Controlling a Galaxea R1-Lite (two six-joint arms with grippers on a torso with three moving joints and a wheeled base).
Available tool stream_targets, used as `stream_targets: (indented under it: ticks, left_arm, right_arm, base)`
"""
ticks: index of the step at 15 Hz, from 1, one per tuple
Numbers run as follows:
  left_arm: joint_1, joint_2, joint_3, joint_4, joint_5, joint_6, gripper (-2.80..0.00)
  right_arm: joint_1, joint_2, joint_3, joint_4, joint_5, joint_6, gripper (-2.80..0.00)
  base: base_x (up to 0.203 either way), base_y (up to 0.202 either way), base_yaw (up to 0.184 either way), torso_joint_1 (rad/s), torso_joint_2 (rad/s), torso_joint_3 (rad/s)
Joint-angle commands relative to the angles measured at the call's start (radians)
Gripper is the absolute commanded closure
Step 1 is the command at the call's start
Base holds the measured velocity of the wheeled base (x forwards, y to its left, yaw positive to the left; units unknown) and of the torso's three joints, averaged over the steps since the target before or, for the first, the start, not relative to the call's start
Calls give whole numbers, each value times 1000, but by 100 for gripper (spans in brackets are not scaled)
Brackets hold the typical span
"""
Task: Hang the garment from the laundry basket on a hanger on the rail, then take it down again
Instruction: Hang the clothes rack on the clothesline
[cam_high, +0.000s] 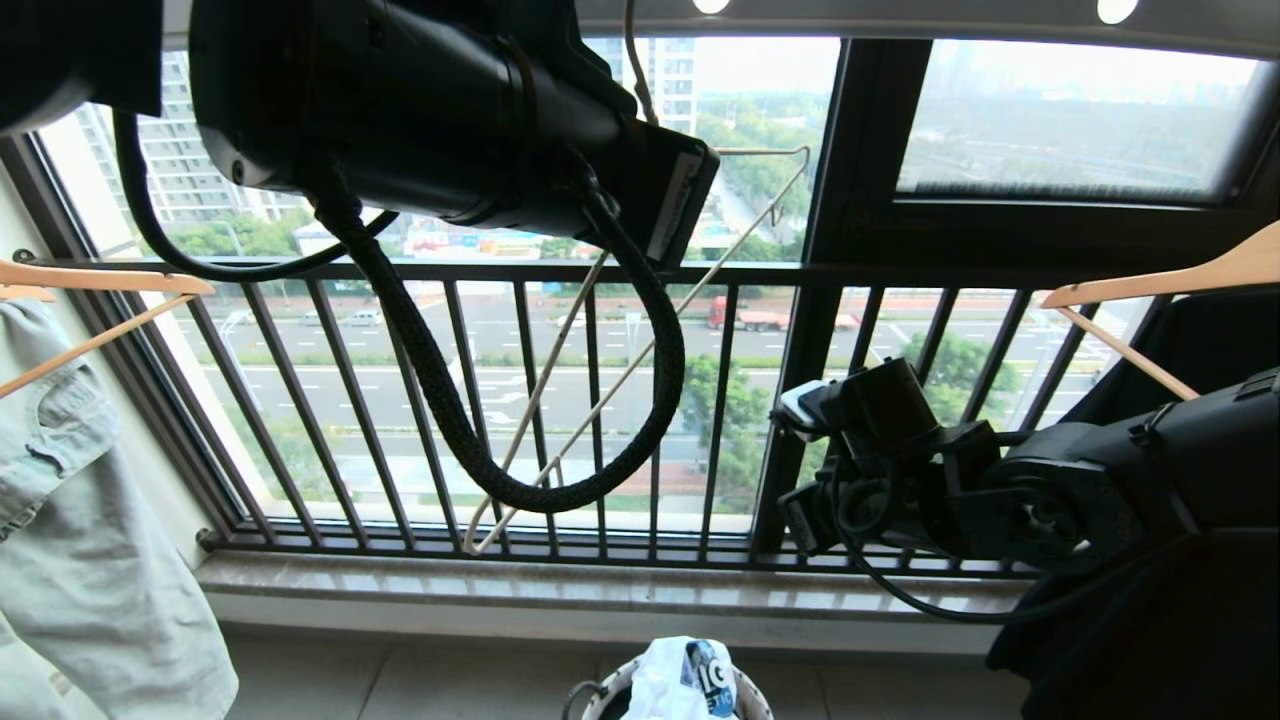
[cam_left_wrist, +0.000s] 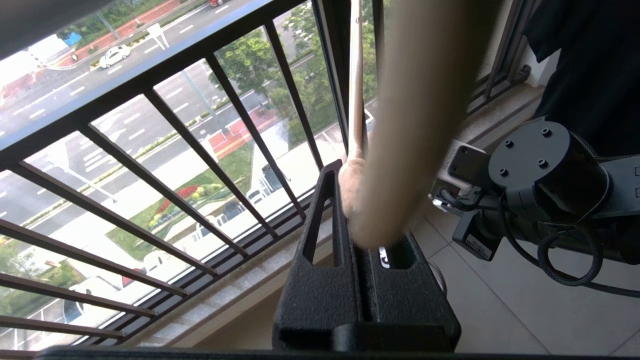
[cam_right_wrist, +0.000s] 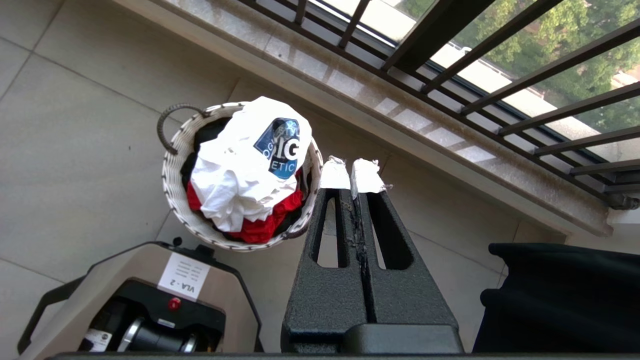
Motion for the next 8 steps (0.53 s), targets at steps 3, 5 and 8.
stream_targets:
  ticks: [3,5,8]
  left_arm:
    - [27,36,-1,-44,2,67,0]
    - [40,37,-1,-55,3,87,0]
    - [62,29,-1,-55,12,88,0]
  right_arm:
    - [-1,4,0,-2,-2,0,0]
    - [-1,5,0,-2,-2,0,0]
    - [-1,11,1,-2,-2,0,0]
  base:
    - [0,0,0,0,0,0]
    - [0,0,0,0,0,0]
    - [0,0,0,0,0,0]
